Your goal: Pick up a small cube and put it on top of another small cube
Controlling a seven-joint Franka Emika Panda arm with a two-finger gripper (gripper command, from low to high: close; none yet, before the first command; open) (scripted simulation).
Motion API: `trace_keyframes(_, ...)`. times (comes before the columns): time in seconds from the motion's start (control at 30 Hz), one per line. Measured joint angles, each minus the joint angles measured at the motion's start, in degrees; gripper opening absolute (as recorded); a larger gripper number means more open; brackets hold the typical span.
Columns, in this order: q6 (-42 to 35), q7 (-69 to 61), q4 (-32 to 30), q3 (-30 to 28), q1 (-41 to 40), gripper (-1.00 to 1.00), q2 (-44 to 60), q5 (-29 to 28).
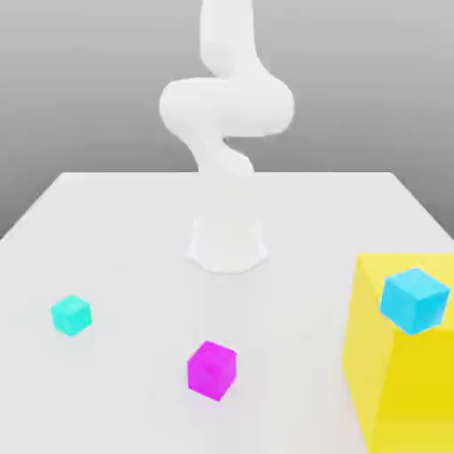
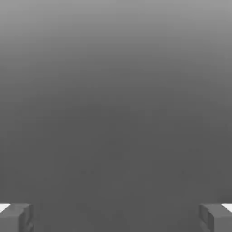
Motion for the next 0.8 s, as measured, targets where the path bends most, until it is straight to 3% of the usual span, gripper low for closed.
trace_keyframes(0.5,17.79,-35.03,-17.17,-10.08,7.11,0.0,27.17,-3.95)
trace_keyframes(0.7,24.94,-52.51,-24.0,-12.58,9.05,0.0,38.15,-0.43)
trace_keyframes(0.8,27.8,-61.43,-25.95,-11.79,9.08,0.0,42.91,5.0)
